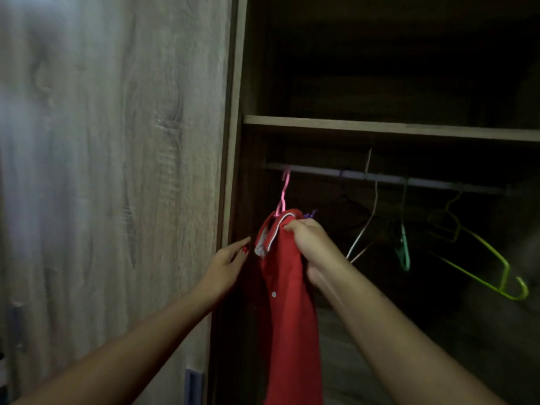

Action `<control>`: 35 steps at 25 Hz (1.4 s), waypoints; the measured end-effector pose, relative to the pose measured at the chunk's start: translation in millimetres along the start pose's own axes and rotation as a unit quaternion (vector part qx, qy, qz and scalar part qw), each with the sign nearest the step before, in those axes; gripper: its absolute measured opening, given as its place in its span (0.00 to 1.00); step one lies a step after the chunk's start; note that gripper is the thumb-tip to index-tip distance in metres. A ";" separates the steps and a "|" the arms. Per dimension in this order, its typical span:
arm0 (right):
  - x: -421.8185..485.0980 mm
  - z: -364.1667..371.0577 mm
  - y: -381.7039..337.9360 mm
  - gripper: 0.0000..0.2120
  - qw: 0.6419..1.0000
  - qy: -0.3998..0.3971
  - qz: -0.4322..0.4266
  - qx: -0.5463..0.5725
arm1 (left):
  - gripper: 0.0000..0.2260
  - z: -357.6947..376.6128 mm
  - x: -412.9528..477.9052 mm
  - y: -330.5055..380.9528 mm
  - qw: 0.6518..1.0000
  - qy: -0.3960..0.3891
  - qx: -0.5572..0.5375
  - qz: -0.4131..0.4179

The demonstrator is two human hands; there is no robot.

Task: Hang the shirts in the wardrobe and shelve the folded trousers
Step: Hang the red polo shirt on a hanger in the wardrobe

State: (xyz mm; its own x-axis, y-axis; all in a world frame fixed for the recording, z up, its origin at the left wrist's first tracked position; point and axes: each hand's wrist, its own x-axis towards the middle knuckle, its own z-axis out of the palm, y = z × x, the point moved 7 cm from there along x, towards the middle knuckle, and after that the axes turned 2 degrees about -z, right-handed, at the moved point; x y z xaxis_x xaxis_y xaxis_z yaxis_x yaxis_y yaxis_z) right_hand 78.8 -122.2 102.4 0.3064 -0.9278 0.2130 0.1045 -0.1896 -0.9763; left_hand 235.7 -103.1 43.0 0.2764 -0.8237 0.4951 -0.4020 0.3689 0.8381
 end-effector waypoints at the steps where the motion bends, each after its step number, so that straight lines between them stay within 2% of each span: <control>1: 18.2 8.8 2.9 0.08 1.000 0.014 -0.005 0.002 | 0.15 -9.8 -5.1 12.7 0.996 0.015 0.058 0.071; 2: 33.8 16.9 4.2 0.13 0.999 0.031 -0.013 0.000 | 0.16 -20.8 -11.7 26.3 0.982 0.024 0.109 0.154; 4: 71.0 28.9 9.6 0.24 0.997 0.065 -0.049 -0.008 | 0.20 -36.6 -24.3 45.0 0.930 0.017 0.204 0.306; 6: 111.4 29.9 22.4 0.27 0.991 0.106 -0.075 -0.036 | 0.22 -49.9 -21.4 44.6 0.872 0.041 0.308 0.377; 8: 122.3 32.9 21.8 0.26 0.984 0.132 -0.075 -0.088 | 0.24 -59.6 -7.6 37.7 0.838 0.102 0.390 0.368; 10: 133.3 33.5 29.0 0.21 0.978 0.138 -0.055 -0.146 | 0.26 -59.5 3.7 29.1 0.817 0.137 0.441 0.346; 12: 143.5 36.9 41.3 0.18 0.971 0.129 -0.046 -0.194 | 0.26 -57.7 10.1 19.9 0.801 0.156 0.466 0.341; 14: 163.3 37.8 64.5 0.19 0.964 0.115 -0.048 -0.236 | 0.25 -59.1 13.2 15.1 0.789 0.175 0.478 0.345; 17: 153.2 43.4 66.6 0.15 0.955 0.107 -0.056 -0.271 | 0.24 -59.3 15.8 13.0 0.780 0.184 0.487 0.348; 24: 133.5 42.4 74.9 0.16 0.944 0.047 -0.121 -0.304 | 0.25 -59.9 14.3 14.3 0.770 0.206 0.487 0.358; 27: 115.9 41.8 69.8 0.18 0.923 0.050 -0.203 -0.324 | 0.25 -57.7 13.6 12.3 0.774 0.207 0.487 0.348; 30: 87.5 47.7 53.7 0.14 0.896 0.062 -0.323 -0.300 | 0.24 -59.6 12.8 16.2 0.784 0.193 0.486 0.335; 35: 22.9 72.4 18.0 0.08 0.863 0.061 -0.461 -0.197 | 0.24 -81.7 -5.1 0.1 0.818 0.102 0.500 0.265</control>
State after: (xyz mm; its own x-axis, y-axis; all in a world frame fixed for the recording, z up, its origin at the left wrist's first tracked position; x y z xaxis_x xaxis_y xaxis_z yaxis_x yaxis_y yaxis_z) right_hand 156.2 -123.6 92.6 0.1595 -0.3465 0.9244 -0.0867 -0.9377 -0.3365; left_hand 305.6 -63.7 59.3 -0.0694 -0.5344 0.8424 -0.9976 0.0303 -0.0630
